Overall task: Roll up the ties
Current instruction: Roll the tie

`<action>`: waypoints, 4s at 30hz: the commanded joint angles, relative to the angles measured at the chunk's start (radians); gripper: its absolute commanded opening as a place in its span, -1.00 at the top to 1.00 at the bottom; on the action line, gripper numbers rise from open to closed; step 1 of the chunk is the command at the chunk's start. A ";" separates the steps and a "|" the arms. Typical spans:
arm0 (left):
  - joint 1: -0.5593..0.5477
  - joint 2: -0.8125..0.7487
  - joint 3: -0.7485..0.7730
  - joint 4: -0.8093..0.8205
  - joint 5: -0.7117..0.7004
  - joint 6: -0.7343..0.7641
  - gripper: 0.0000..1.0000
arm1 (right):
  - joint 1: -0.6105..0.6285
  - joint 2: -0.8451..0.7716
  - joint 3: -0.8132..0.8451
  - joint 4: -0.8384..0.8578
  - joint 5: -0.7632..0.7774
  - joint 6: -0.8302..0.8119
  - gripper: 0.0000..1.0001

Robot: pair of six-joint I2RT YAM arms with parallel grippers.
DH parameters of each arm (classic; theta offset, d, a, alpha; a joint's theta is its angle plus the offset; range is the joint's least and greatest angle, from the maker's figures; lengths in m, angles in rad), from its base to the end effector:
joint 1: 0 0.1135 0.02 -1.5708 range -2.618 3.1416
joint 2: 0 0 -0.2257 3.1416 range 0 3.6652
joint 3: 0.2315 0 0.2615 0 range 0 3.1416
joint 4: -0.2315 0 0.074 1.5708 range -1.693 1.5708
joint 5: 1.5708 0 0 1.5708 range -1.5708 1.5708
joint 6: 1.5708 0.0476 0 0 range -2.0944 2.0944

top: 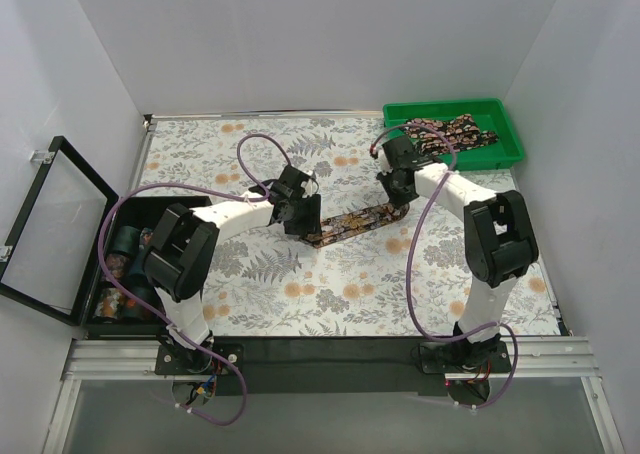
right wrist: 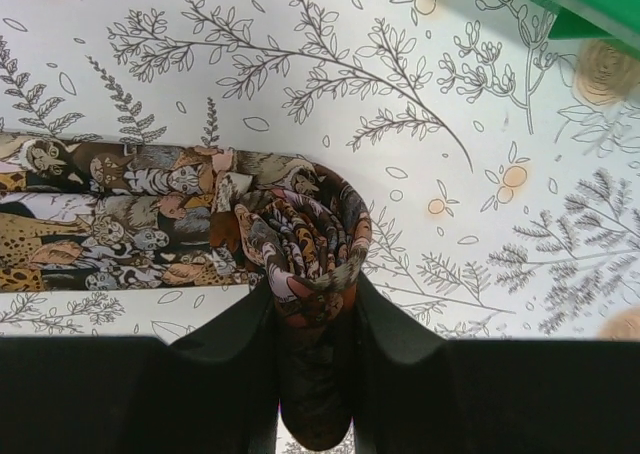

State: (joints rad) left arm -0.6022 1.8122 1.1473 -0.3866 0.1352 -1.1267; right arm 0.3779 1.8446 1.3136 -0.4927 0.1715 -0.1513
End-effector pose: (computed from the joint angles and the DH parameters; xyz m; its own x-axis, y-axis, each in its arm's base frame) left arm 0.3024 -0.2157 0.1176 -0.8640 -0.4918 -0.1075 -0.3812 0.7786 -0.4984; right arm 0.3690 0.1377 0.1504 -0.7424 -0.4545 -0.4923 -0.3975 0.8902 -0.2225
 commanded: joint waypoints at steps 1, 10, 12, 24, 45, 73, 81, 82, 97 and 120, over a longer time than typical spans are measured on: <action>0.001 -0.030 -0.030 0.017 0.064 -0.019 0.16 | 0.079 0.008 0.039 -0.040 0.252 0.035 0.97; -0.001 -0.148 -0.130 0.058 0.032 -0.071 0.07 | 0.263 0.136 0.088 -0.093 0.530 0.067 0.97; -0.001 -0.171 -0.147 0.060 -0.005 -0.074 0.06 | 0.294 0.168 0.098 -0.109 0.537 0.082 0.95; 0.001 -0.254 -0.185 0.080 -0.032 -0.081 0.02 | 0.365 0.234 0.133 -0.124 0.384 0.145 0.25; 0.001 -0.309 -0.159 0.095 -0.036 -0.137 -0.06 | 0.362 0.062 0.173 -0.126 0.175 0.206 -0.43; -0.117 0.162 0.298 0.115 0.096 -0.265 0.13 | -0.252 -0.144 -0.303 0.483 -0.826 0.340 -0.65; -0.114 0.196 0.301 0.109 0.030 -0.231 0.36 | -0.254 -0.044 -0.335 0.595 -0.906 0.366 -0.63; -0.113 0.202 0.302 0.109 0.027 -0.226 0.37 | -0.254 -0.036 -0.338 0.603 -0.918 0.368 -0.63; -0.091 0.256 0.313 0.104 -0.019 -0.188 0.39 | -0.252 0.067 -0.384 0.704 -1.021 0.426 -0.38; -0.090 0.259 0.302 0.107 -0.006 -0.189 0.43 | -0.204 0.163 -0.409 0.916 -1.034 0.567 0.38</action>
State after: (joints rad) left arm -0.6968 2.0892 1.4414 -0.2691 0.1501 -1.3273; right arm 0.1566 1.9911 0.9222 0.4221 -0.8879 0.4129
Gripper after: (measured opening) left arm 0.285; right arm 0.358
